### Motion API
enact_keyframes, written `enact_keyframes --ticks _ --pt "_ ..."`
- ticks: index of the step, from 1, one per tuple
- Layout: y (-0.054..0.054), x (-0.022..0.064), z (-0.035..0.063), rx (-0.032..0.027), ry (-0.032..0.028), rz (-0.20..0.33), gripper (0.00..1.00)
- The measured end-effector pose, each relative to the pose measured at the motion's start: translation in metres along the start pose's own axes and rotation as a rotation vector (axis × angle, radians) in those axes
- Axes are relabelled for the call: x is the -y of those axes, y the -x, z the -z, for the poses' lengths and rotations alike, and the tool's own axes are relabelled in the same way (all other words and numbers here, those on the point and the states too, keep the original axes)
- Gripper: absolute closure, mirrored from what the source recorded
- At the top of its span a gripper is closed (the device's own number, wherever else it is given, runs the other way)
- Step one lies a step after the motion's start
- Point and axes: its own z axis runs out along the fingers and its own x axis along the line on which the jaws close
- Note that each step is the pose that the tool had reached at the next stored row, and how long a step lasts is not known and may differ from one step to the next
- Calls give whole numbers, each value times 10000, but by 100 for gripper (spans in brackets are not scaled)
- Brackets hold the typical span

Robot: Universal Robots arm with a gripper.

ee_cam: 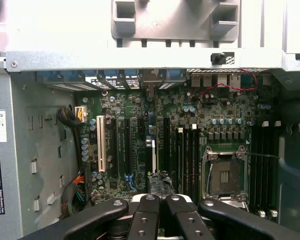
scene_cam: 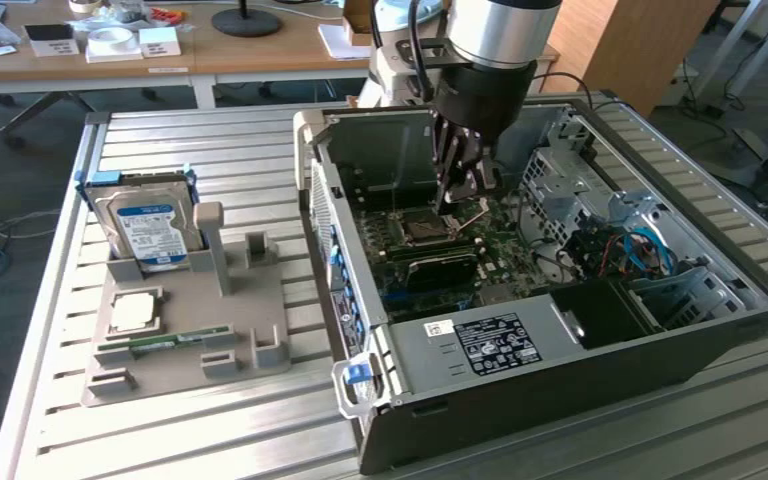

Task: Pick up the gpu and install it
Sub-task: 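Press down on the gpu until it lock into place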

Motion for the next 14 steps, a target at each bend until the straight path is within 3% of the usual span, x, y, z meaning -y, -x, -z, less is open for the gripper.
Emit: enact_keyframes --ticks 14 --pt "-4 -1 -111 0 0 0 89"
